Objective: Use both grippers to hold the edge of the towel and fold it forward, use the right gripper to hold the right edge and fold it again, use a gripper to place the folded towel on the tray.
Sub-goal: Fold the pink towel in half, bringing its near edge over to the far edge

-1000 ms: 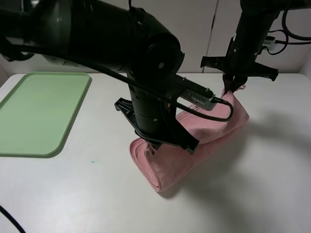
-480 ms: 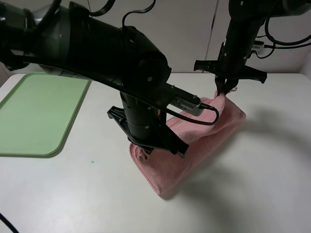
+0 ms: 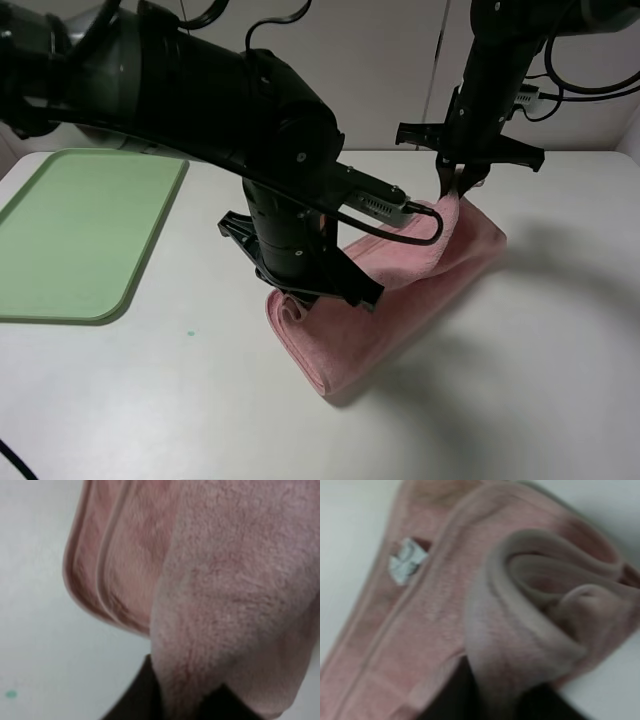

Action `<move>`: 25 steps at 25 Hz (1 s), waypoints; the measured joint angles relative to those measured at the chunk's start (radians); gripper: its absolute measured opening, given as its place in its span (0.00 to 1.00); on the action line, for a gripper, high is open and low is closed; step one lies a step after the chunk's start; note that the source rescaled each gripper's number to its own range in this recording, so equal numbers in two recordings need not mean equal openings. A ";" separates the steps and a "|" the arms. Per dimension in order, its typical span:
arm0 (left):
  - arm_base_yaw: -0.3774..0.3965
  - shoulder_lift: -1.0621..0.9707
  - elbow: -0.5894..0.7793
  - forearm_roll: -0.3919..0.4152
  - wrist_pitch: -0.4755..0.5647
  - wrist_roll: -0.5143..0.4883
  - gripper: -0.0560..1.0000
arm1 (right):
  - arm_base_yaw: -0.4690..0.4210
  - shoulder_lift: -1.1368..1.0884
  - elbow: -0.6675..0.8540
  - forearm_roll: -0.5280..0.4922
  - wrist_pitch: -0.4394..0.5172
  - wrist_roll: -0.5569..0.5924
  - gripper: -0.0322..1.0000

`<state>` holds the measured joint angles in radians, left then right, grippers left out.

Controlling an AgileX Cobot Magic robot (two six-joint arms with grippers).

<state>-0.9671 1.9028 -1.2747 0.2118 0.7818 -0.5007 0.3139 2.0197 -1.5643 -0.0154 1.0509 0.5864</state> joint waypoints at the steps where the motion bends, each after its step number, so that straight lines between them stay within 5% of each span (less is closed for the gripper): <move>1: 0.000 0.000 0.000 0.001 -0.014 0.000 0.36 | 0.000 -0.009 0.000 0.015 -0.010 -0.015 0.58; 4: 0.000 0.000 0.000 0.002 -0.043 -0.020 0.78 | -0.003 -0.045 0.000 0.033 -0.030 -0.025 0.91; 7: 0.000 0.000 0.000 0.004 -0.051 -0.029 0.94 | -0.006 -0.067 -0.003 0.024 -0.034 -0.025 0.98; 14: 0.000 0.000 -0.003 -0.003 -0.034 -0.028 1.00 | -0.006 -0.100 -0.008 -0.015 -0.030 -0.026 1.00; 25: 0.000 -0.171 -0.011 0.003 0.062 -0.022 1.00 | -0.006 -0.192 -0.056 -0.070 0.104 -0.127 1.00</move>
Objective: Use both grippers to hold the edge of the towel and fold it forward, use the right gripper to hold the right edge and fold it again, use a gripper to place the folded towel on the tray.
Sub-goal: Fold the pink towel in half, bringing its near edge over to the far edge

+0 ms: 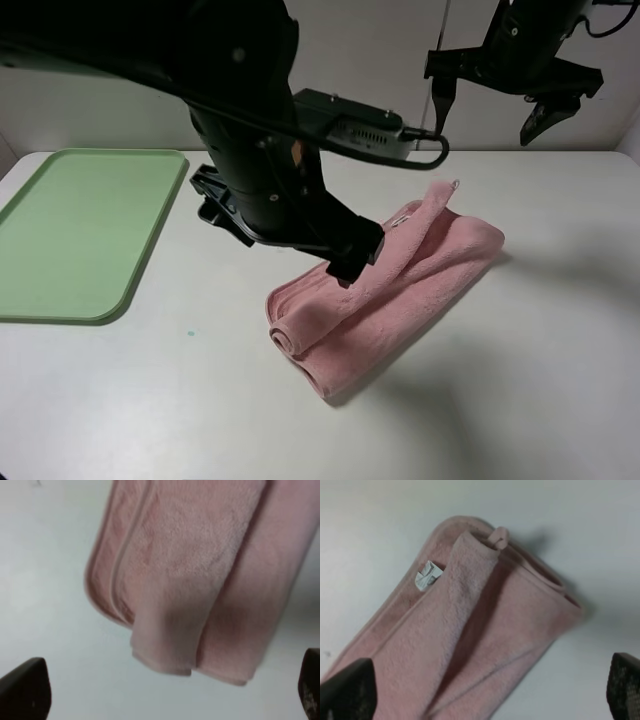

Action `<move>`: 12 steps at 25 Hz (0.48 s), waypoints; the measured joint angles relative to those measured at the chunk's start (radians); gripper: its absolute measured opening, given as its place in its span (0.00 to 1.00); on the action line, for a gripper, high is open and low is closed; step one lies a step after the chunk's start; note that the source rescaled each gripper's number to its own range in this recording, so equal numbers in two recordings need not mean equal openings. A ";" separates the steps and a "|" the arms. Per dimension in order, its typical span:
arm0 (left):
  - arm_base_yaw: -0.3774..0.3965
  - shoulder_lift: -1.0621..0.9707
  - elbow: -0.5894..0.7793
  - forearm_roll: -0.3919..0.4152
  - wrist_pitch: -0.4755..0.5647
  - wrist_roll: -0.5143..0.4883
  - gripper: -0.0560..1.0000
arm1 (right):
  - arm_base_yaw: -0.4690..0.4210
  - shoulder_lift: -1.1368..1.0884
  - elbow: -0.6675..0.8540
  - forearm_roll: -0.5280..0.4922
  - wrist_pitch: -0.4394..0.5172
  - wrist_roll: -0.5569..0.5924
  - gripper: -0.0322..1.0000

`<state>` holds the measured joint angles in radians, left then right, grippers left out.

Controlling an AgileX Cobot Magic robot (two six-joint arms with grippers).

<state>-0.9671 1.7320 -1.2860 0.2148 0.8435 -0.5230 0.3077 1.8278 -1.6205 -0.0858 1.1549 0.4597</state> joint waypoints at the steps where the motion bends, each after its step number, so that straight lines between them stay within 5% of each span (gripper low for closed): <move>1: 0.000 -0.021 0.000 0.007 0.010 0.000 1.00 | 0.000 -0.014 0.000 -0.004 0.011 -0.016 1.00; 12: 0.000 -0.264 0.107 0.089 0.063 -0.011 1.00 | 0.000 -0.154 -0.002 -0.028 0.057 -0.142 1.00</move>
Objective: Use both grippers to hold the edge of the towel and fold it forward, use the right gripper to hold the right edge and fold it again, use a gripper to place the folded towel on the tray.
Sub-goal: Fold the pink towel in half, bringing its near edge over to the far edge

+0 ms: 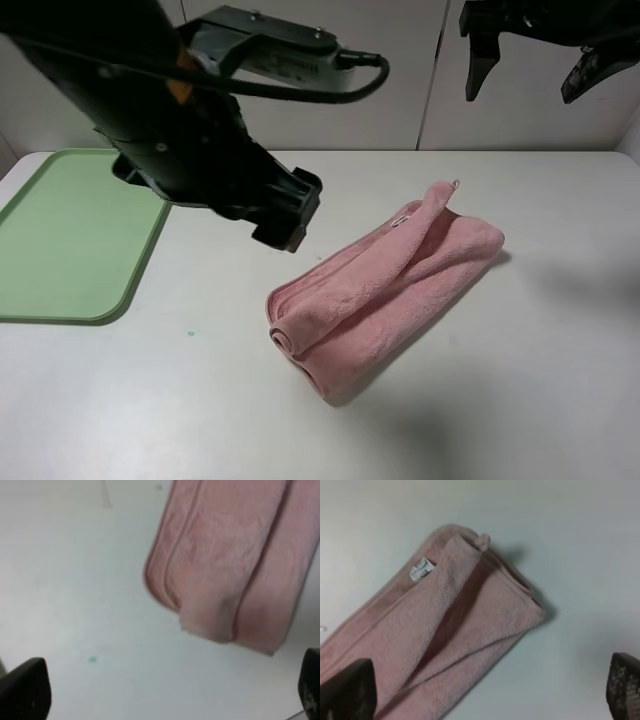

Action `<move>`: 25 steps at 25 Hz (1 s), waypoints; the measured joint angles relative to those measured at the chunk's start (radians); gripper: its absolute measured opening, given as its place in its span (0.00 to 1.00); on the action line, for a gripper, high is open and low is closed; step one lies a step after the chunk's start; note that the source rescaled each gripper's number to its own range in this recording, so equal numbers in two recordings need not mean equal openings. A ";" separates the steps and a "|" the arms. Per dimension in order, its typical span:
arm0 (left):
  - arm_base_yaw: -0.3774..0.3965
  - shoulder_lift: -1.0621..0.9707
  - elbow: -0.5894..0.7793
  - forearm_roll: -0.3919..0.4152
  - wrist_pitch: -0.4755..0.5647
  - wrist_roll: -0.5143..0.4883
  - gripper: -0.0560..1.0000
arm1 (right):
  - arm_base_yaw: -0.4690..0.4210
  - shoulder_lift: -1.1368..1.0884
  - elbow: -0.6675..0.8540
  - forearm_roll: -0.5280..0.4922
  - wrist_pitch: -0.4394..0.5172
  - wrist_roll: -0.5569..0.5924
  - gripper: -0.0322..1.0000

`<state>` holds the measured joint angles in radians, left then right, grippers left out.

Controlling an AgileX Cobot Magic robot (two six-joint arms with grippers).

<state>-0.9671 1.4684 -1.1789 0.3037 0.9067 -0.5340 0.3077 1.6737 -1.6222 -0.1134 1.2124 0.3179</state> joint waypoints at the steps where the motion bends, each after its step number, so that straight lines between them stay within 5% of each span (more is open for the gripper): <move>1: 0.000 -0.029 0.026 0.009 0.000 -0.001 1.00 | 0.000 -0.012 0.000 0.000 0.000 -0.014 1.00; 18: 0.000 -0.759 0.467 0.125 0.028 -0.050 1.00 | 0.000 -0.127 0.197 0.126 0.002 -0.248 1.00; 25: 0.000 -1.056 0.508 0.034 0.068 0.152 1.00 | 0.000 -0.127 0.313 0.129 0.001 -0.271 1.00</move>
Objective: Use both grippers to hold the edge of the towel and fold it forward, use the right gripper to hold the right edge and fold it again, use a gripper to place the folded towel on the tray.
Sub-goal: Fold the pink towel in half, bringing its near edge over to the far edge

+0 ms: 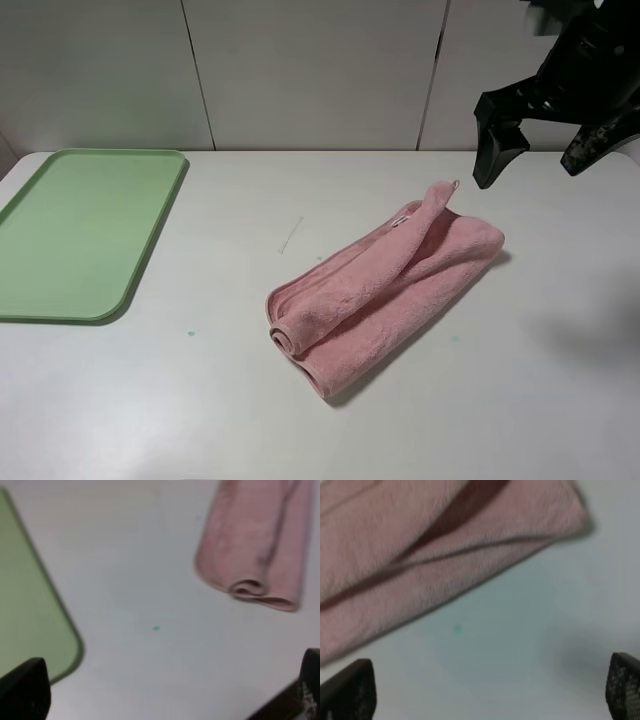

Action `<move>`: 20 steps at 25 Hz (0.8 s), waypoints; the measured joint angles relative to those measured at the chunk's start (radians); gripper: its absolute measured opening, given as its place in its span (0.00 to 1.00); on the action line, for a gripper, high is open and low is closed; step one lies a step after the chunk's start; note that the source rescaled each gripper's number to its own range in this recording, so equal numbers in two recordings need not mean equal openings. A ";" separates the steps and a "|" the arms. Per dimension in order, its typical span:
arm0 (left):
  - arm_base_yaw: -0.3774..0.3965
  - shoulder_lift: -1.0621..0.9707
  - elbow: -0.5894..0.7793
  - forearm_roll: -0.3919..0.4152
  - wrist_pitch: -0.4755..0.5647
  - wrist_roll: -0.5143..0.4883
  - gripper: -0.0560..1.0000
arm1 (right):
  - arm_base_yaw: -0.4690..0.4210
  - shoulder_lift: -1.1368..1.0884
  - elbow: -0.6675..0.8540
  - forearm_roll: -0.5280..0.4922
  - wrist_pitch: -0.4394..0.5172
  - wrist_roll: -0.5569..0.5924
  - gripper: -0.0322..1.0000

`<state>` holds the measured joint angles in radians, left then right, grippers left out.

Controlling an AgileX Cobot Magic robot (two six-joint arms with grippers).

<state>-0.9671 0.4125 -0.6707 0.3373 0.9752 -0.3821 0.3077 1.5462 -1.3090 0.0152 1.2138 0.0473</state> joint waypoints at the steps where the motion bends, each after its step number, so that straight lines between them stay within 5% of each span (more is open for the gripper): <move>1: 0.000 -0.032 0.007 -0.042 0.007 0.041 1.00 | 0.000 0.000 0.006 0.000 0.002 -0.001 1.00; 7: 0.000 -0.221 0.107 -0.243 0.033 0.163 0.99 | 0.000 -0.007 0.008 0.001 0.001 -0.002 1.00; 20: 0.000 -0.416 0.177 -0.278 0.079 0.232 0.94 | 0.000 -0.008 0.008 0.004 0.002 -0.002 1.00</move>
<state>-0.9671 -0.0033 -0.4939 0.0595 1.0541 -0.1505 0.3077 1.5382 -1.3013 0.0190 1.2157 0.0452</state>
